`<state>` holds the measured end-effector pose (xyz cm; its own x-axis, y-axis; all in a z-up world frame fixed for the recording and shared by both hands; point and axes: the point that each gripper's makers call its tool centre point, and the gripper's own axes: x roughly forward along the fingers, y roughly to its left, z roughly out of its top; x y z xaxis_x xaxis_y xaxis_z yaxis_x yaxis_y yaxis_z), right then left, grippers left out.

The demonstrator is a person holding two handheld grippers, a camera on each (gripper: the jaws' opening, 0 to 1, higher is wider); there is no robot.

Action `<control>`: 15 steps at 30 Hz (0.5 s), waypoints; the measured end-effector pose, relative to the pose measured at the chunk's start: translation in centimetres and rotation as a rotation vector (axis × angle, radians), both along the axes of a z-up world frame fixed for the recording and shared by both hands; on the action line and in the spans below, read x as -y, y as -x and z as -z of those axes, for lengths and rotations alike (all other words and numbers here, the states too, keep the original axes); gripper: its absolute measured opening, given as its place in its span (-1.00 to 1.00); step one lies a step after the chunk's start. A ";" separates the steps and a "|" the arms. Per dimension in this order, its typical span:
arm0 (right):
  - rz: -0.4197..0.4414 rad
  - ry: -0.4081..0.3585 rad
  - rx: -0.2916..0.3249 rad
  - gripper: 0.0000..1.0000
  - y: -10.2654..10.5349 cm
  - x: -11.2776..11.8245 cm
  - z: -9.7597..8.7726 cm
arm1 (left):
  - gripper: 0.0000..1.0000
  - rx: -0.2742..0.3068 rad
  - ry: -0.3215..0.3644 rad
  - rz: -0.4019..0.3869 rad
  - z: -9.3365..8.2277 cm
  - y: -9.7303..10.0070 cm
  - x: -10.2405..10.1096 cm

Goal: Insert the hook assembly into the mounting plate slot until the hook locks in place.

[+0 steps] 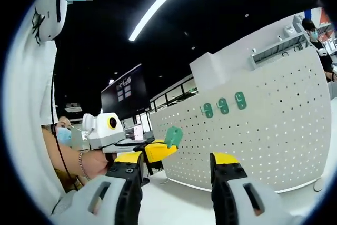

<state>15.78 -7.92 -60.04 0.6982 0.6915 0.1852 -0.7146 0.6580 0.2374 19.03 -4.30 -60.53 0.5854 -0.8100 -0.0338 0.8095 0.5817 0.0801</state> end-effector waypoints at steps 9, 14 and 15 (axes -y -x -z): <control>-0.017 -0.017 0.014 -0.19 -0.3 -1.0 -0.7 | -0.95 0.014 -0.007 0.009 -0.2 0.2 0.1; -0.025 -0.029 0.019 -0.27 -0.5 -1.5 -0.9 | -0.95 0.013 0.002 0.004 -0.4 0.2 -0.2; -0.026 -0.033 0.018 -0.28 -0.6 -1.5 -1.0 | -0.95 0.013 0.003 0.004 -0.4 0.2 -0.2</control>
